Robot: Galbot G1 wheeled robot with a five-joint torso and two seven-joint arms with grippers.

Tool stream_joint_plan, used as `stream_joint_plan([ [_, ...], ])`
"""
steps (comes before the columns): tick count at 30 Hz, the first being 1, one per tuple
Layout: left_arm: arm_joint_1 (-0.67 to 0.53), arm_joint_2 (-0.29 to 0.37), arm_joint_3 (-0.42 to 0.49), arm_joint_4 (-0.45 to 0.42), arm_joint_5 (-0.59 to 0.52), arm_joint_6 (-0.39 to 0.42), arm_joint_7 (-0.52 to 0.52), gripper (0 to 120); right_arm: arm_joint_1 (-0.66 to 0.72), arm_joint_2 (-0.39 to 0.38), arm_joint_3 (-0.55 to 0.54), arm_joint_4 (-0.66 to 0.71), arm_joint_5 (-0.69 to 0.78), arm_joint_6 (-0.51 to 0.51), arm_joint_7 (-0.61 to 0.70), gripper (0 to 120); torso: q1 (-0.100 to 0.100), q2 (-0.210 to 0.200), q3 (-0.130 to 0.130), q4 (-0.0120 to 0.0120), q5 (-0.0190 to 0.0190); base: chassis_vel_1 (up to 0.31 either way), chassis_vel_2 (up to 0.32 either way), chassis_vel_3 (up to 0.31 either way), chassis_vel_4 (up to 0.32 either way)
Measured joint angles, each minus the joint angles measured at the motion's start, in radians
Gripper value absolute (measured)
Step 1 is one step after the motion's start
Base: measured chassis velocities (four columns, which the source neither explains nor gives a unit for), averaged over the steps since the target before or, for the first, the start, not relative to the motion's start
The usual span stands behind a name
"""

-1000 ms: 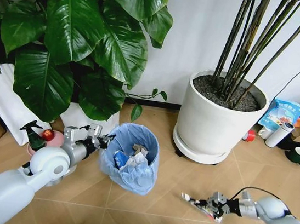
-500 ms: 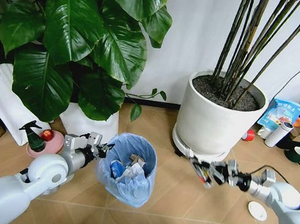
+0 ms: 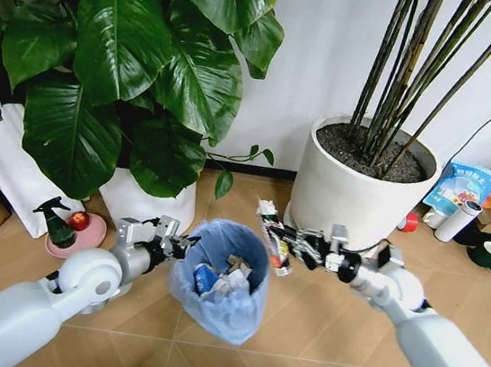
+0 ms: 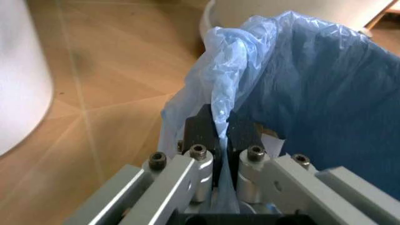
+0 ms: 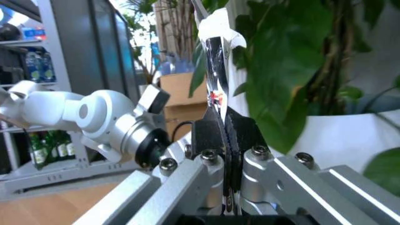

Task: Pick up the trash bin and place the garbage on the floor into it.

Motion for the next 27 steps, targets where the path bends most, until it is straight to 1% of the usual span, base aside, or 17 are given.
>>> stream_joint_plan([
  [3,-0.015,-0.022,0.013,0.007,0.0,0.0,-0.003,0,0.021,0.022,-0.029,-0.015,-0.007,-0.003,-0.001,0,0.0,0.0,0.0,-0.0001,0.0001,0.0,0.0,0.0,0.0],
  [9,-0.027,-0.039,0.025,0.008,-0.003,0.0,-0.01,0,0.044,0.046,-0.06,-0.037,-0.02,-0.004,-0.002,0,0.0,0.0,0.0,-0.0003,0.0001,0.0,0.0,0.0,0.0],
  [11,-0.031,-0.046,0.034,0.006,-0.005,0.001,-0.016,0,0.065,0.068,-0.084,-0.058,-0.034,-0.006,-0.002,0,0.0,0.0,0.0,0.0,0.0001,0.0,0.0,0.0,0.0],
  [17,-0.034,-0.044,0.033,0.001,-0.009,0.003,-0.02,0,0.074,0.063,-0.092,-0.081,-0.054,-0.007,-0.006,0,0.0,0.0,0.0,-0.0001,0.0001,0.0,0.0,0.0,0.0],
  [18,-0.034,-0.045,0.032,-0.001,-0.011,0.004,-0.024,0,0.072,0.059,-0.093,-0.085,-0.065,-0.004,-0.006,7,0.0,0.0,0.0,-0.0002,0.0002,0.0,0.0,0.0,0.0],
  [21,-0.039,-0.048,0.036,-0.003,-0.012,0.007,-0.031,0,0.068,0.057,-0.091,-0.096,-0.09,0.003,-0.005,19,0.0,0.0,0.0,-0.0001,0.0003,0.0,0.0,0.0,0.0],
  [22,-0.039,-0.048,0.036,-0.003,-0.012,0.007,-0.031,0,0.068,0.057,-0.091,-0.096,-0.09,0.003,-0.005,19,0.0,0.0,0.0,-0.0001,0.0003,0.0,0.0,0.0,0.0],
  [24,-0.043,-0.049,0.037,-0.003,-0.014,0.009,-0.035,0,0.065,0.052,-0.084,-0.096,-0.099,0.003,-0.006,27,0.0,0.0,0.0,-0.0002,0.0002,0.0,0.0,0.0,0.0],
  [25,-0.044,-0.049,0.038,-0.004,-0.015,0.009,-0.037,0,0.065,0.05,-0.081,-0.096,-0.102,0.003,-0.006,34,0.0,0.0,0.0,-0.0002,0.0003,0.0,0.0,0.0,0.0],
  [26,-0.044,-0.049,0.038,-0.004,-0.015,0.009,-0.037,0,0.065,0.05,-0.081,-0.096,-0.102,0.003,-0.006,34,0.0,0.0,0.0,-0.0002,0.0003,0.0,0.0,0.0,0.0],
  [27,-0.043,-0.048,0.038,-0.005,-0.015,0.01,-0.039,0,0.064,0.048,-0.079,-0.096,-0.102,0.003,-0.006,38,0.0,0.0,0.0,-0.0002,0.0002,0.0,0.0,0.0,0.0],
])
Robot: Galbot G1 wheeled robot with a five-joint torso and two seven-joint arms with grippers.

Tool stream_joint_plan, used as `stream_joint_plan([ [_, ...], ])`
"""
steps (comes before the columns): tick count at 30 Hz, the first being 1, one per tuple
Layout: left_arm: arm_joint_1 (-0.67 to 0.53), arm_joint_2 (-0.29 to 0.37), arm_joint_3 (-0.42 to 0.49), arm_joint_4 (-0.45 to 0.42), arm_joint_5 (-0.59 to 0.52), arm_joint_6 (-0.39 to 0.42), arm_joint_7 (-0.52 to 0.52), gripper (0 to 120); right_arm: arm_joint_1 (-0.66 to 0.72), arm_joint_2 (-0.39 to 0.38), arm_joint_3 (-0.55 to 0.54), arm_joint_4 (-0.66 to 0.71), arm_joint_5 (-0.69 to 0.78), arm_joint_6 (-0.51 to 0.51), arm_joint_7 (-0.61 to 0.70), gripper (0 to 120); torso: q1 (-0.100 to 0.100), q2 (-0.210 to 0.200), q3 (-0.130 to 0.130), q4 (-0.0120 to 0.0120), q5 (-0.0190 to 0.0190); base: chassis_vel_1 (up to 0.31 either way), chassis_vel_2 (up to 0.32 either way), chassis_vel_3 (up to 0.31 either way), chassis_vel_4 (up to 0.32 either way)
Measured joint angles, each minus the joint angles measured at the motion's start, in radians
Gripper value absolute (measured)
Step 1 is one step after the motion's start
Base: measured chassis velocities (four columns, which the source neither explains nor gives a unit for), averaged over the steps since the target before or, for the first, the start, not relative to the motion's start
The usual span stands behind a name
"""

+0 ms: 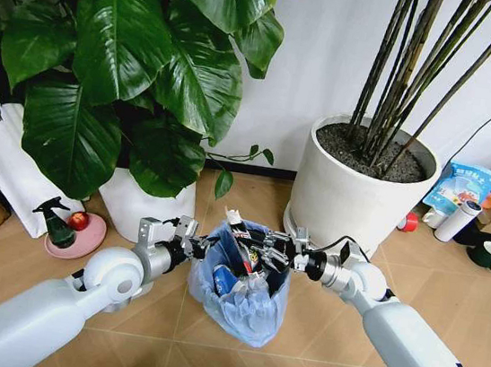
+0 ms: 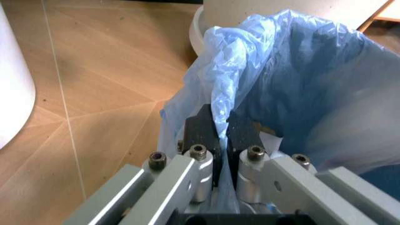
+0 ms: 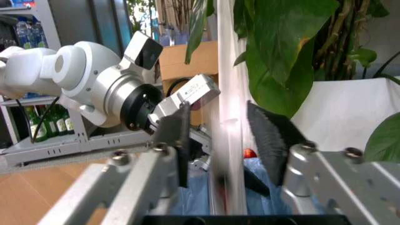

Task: Pick up the trash bin and place the garbage on the floor into it.

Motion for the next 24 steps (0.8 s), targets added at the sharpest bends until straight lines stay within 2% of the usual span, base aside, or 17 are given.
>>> stream_joint_plan([
  [4,0.008,0.003,-0.005,-0.004,0.0,0.001,-0.005,0,0.001,-0.003,0.002,-0.003,-0.001,-0.001,0.0,55,0.0,0.0,0.0,0.0001,0.0001,0.0,0.0,0.0,0.0],
  [5,0.008,0.003,-0.005,-0.004,0.0,0.001,-0.005,0,0.001,-0.003,0.002,-0.003,-0.001,-0.001,0.0,55,0.0,0.0,0.0,0.0001,0.0001,0.0,0.0,0.0,0.0],
  [8,0.013,0.003,-0.011,-0.004,0.0,0.002,-0.008,0,0.004,-0.004,0.002,-0.004,-0.001,-0.001,0.0,70,0.0,0.0,0.0,0.0001,0.0001,0.0,0.0,0.0,0.0],
  [9,0.013,0.003,-0.011,-0.004,0.0,0.002,-0.008,0,0.004,-0.004,0.002,-0.004,-0.001,-0.001,0.0,70,0.0,0.0,0.0,0.0001,0.0001,0.0,0.0,0.0,0.0],
  [12,0.024,0.009,-0.024,-0.004,0.001,0.006,-0.016,0,-0.006,-0.017,0.014,0.011,0.003,-0.002,0.021,84,0.0,0.0,0.0,0.0003,0.0,0.0,0.0,0.0,0.0],
  [13,0.024,0.009,-0.024,-0.004,0.001,0.006,-0.016,0,-0.006,-0.017,0.014,0.011,0.003,-0.002,0.021,84,0.0,0.0,0.0,0.0003,0.0,0.0,0.0,0.0,0.0],
  [16,0.046,0.015,-0.049,-0.002,0.01,0.006,-0.018,0,-0.061,-0.061,0.054,0.05,0.02,0.0,0.109,97,0.0,0.0,0.0,0.0002,0.0001,0.0,0.0,0.0,0.0],
  [17,0.046,0.015,-0.049,-0.002,0.01,0.006,-0.018,0,-0.061,-0.061,0.054,0.05,0.02,0.0,0.109,97,0.0,0.0,0.0,0.0002,0.0001,0.0,0.0,0.0,0.0],
  [20,0.078,0.021,-0.097,-0.012,0.02,0.007,-0.018,0,-0.136,-0.138,0.105,0.114,0.069,0.006,0.203,100,0.0,0.0,0.0,0.0001,0.0002,0.0,0.0,0.0,0.0],
  [21,0.078,0.021,-0.097,-0.012,0.02,0.007,-0.018,0,-0.136,-0.138,0.105,0.114,0.069,0.006,0.203,100,0.0,0.0,0.0,0.0001,0.0002,0.0,0.0,0.0,0.0],
  [24,0.083,0.026,-0.114,-0.017,0.023,0.007,-0.019,0,-0.225,-0.209,0.168,0.176,0.088,0.01,0.29,100,0.0,0.0,0.0,0.0002,0.0003,0.0,0.0,0.0,0.0],
])
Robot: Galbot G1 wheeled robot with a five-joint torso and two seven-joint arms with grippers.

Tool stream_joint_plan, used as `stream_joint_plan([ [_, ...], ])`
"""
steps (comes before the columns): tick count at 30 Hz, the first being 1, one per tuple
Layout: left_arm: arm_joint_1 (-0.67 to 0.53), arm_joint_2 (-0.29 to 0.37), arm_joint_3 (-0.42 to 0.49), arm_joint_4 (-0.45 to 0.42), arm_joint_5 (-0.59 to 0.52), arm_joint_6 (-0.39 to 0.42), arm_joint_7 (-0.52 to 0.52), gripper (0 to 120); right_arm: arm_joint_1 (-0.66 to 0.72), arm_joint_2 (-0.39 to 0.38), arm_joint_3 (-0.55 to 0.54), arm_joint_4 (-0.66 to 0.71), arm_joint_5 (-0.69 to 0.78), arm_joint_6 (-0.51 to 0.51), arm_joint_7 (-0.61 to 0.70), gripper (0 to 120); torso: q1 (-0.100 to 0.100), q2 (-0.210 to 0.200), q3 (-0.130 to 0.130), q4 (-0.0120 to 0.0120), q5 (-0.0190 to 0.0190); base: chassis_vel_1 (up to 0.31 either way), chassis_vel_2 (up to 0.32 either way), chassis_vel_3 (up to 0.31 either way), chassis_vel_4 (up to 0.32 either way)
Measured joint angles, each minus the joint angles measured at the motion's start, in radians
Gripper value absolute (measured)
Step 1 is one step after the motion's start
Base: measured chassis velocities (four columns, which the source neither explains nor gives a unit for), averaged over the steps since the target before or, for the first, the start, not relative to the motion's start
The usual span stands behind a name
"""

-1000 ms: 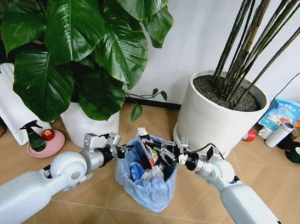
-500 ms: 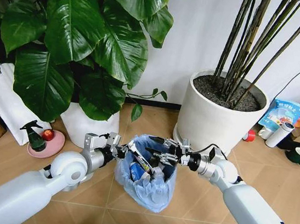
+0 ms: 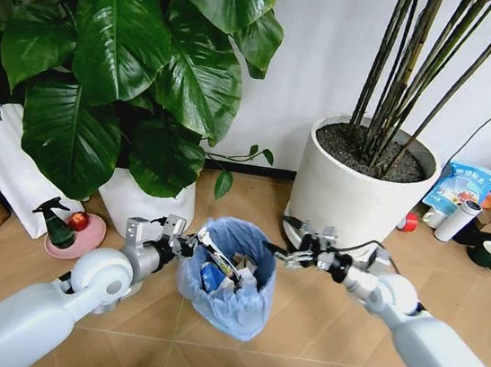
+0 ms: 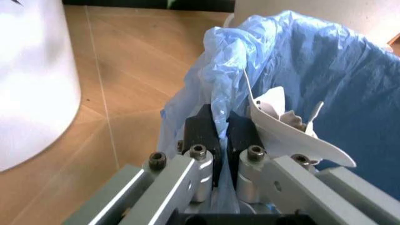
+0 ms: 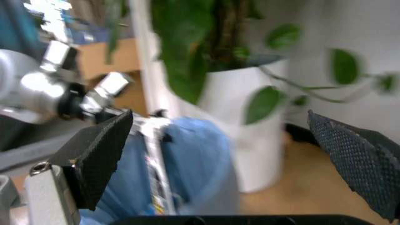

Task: Pick up the trash bin and place the garbage on the floor into it.

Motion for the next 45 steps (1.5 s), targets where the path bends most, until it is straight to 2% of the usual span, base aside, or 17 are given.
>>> stream_joint_plan([
  [1,0.0,0.0,0.0,0.0,0.0,0.0,0.0,0,0.0,0.0,0.0,0.0,0.0,0.0,0.0,100,0.0,0.0,0.0,0.0,0.0,0.0,0.0,0.0,0.0],
  [5,0.001,0.005,-0.016,-0.009,0.001,0.0,-0.002,0,-0.211,-0.074,0.147,0.082,-0.032,0.018,0.135,100,0.0,0.0,0.0,-0.0002,0.0,0.0,0.0,0.0,0.0],
  [7,0.002,0.009,-0.024,-0.014,0.001,0.0,-0.003,0,-0.318,-0.086,0.226,0.131,-0.087,0.033,0.223,100,0.0,0.0,0.0,-0.0006,0.0001,0.0,0.0,0.0,0.0],
  [8,0.002,0.009,-0.024,-0.014,0.001,0.0,-0.003,0,-0.318,-0.086,0.226,0.131,-0.087,0.033,0.223,100,0.0,0.0,0.0,-0.0006,0.0001,0.0,0.0,0.0,0.0],
  [10,0.004,0.012,-0.032,-0.017,0.001,0.0,-0.004,0,-0.403,-0.091,0.294,0.177,-0.12,0.029,0.286,100,0.0,0.0,0.0,-0.0006,-0.0002,0.0,0.0,0.0,0.0],
  [11,0.009,0.018,-0.038,-0.022,0.001,0.0,-0.005,0,-0.472,-0.089,0.354,0.204,-0.147,0.024,0.31,100,0.0,0.0,0.0,-0.0001,-0.0005,0.0,0.0,0.0,0.0],
  [13,0.011,0.021,-0.04,-0.025,0.001,0.0,-0.005,0,-0.505,-0.085,0.378,0.213,-0.162,0.022,0.317,100,0.0,0.0,0.0,0.0,-0.0006,0.0,0.0,0.0,0.0],
  [16,0.026,0.032,-0.051,-0.035,0.002,0.0,-0.005,0,-0.634,-0.056,0.477,0.235,-0.21,0.021,0.338,100,0.0,0.0,0.0,0.0002,-0.0003,0.0,0.0,0.0,0.0],
  [23,0.044,0.038,-0.063,-0.046,0.009,-0.002,-0.008,0,-0.814,0.024,0.61,0.242,-0.303,0.043,0.335,100,0.0,0.0,0.0,-0.0002,-0.0006,0.0,0.0,0.0,0.0],
  [31,0.063,0.034,-0.089,-0.051,0.016,-0.005,-0.01,0,-0.862,0.141,0.669,0.179,-0.373,0.1,0.348,100,0.0,0.0,0.0,-0.0002,-0.0001,0.0,0.0,0.0,0.0],
  [36,0.074,0.027,-0.106,-0.055,0.017,-0.005,-0.011,0,-0.811,0.192,0.676,0.085,-0.371,0.115,0.348,100,0.0,0.0,0.0,-0.0001,0.0001,0.0,0.0,0.0,0.0],
  [45,0.093,0.033,-0.123,-0.064,0.017,-0.005,-0.013,0,-0.715,0.221,0.666,-0.047,-0.358,0.101,0.324,100,0.0,0.0,0.0,0.0,-0.0003,0.0,0.0,0.0,0.0],
])
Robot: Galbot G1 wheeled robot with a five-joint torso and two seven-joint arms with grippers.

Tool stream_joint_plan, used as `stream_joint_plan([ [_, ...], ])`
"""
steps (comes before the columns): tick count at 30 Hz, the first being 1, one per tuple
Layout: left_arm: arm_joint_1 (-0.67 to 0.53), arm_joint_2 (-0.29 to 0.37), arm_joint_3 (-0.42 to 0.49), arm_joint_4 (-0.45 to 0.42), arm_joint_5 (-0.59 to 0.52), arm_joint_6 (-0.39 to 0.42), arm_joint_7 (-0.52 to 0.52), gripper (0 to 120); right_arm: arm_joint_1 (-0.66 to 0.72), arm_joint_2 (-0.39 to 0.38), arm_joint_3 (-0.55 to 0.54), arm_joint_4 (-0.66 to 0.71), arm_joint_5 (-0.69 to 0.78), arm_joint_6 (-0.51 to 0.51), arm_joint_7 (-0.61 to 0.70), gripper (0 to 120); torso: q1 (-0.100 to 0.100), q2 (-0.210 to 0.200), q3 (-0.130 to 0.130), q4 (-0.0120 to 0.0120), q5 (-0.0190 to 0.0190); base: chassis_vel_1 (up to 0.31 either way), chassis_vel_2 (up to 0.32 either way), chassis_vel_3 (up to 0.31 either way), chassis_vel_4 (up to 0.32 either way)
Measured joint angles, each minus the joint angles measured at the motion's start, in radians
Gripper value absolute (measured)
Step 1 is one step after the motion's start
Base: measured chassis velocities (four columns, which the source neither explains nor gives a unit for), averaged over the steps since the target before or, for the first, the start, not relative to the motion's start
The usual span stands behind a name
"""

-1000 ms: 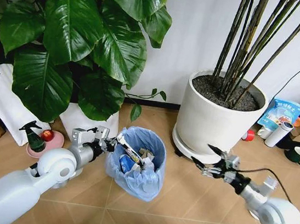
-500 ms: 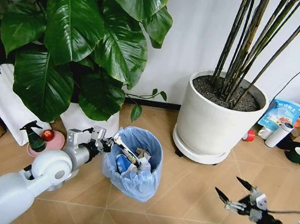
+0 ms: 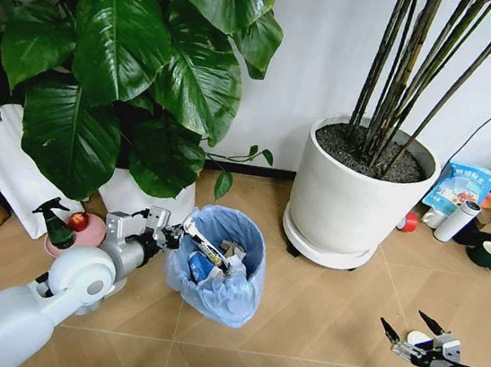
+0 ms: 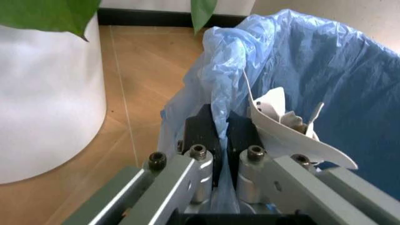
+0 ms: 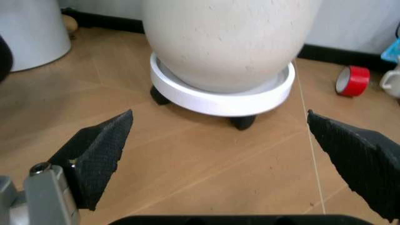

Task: Pick up the trash bin and place the garbage on the floor into it.

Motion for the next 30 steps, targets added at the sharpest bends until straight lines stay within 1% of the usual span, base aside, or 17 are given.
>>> stream_joint_plan([
  [7,0.01,-0.005,-0.012,-0.002,0.0,-0.001,0.0,0,0.065,0.033,-0.02,-0.083,0.007,-0.001,-0.011,100,0.0,0.0,0.0,0.0,0.0,0.0,0.0,0.0,0.0],
  [16,0.015,-0.027,-0.012,0.001,0.006,-0.001,-0.001,0,0.119,0.079,-0.044,-0.14,0.014,-0.01,-0.028,100,0.0,0.0,0.0,-0.0001,0.0,0.0,0.0,0.0,0.0],
  [23,0.02,-0.034,-0.015,0.002,0.008,-0.001,-0.001,0,0.145,0.106,-0.051,-0.158,0.015,-0.014,-0.031,100,0.0,0.0,0.0,-0.0001,0.0,0.0,0.0,0.0,0.0],
  [30,0.032,-0.051,-0.026,0.002,0.017,-0.002,-0.002,0,0.14,0.117,-0.045,-0.132,0.01,-0.015,-0.04,100,0.0,0.0,0.0,-0.0001,-0.0001,0.0,0.0,0.0,0.0],
])
